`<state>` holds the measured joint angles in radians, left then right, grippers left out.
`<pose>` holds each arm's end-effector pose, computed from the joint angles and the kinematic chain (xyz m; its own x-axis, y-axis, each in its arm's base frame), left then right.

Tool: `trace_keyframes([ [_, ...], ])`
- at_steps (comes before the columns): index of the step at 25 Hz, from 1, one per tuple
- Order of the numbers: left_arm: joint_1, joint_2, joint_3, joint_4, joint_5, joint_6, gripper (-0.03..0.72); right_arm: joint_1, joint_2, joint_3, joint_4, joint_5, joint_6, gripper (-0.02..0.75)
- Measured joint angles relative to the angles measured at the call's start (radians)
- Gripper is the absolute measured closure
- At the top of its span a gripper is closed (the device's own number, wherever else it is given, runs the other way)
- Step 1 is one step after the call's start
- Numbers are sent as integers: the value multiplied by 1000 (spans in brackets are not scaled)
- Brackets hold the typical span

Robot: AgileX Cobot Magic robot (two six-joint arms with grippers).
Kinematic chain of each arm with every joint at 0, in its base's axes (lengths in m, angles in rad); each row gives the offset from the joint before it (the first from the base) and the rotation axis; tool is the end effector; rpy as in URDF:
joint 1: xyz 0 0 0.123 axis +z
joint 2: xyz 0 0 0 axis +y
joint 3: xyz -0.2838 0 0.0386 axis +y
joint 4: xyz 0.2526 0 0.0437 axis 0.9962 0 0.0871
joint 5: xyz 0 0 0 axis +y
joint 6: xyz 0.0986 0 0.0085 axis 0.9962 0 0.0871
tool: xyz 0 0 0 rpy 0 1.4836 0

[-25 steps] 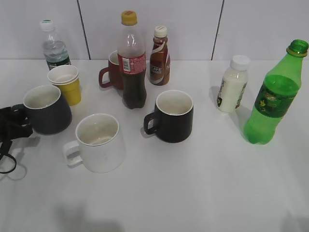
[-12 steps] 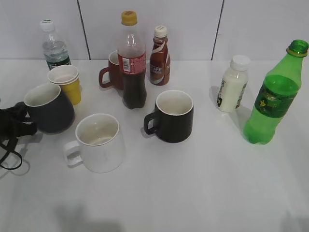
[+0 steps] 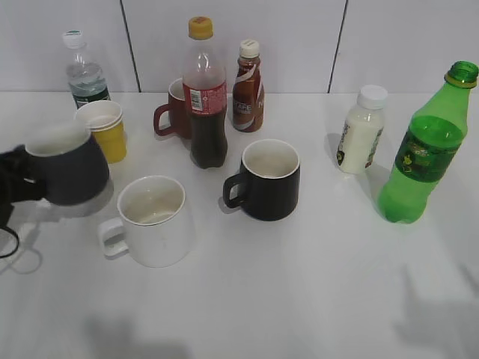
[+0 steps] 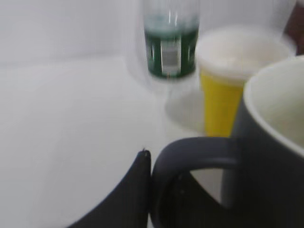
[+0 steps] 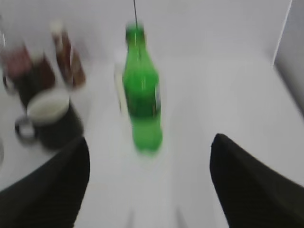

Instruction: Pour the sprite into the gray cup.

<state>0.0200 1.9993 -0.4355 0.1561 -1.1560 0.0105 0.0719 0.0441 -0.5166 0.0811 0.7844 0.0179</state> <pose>0.2915 -0.0082 0.0814 -0.3100 0.0668 -0.9484 0.1383 0.9901 0.0246 0.0191 0.0071 0.3060 -0.2296 0.0588 -0.9715 -0.1104 0.9902 0.0861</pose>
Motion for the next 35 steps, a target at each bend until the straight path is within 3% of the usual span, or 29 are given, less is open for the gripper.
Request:
trace_keyframes([
  [6, 0, -207, 66, 6, 0, -10, 635, 0, 332, 102, -3, -716, -18, 148],
  [9, 0, -299, 71, 9, 16, -10, 635, 0, 581, 135, 0, -928, -18, 148],
  [16, 0, -415, 72, 23, 57, -10, 635, 60, 911, 238, -3, -1047, 19, 148],
  [26, 0, -424, 72, 66, 58, -16, 635, 82, 1257, 290, -60, -1437, 11, 148],
  [35, 0, -428, 72, 87, 60, -17, 635, 82, 1581, 254, -94, -1755, 17, 83],
])
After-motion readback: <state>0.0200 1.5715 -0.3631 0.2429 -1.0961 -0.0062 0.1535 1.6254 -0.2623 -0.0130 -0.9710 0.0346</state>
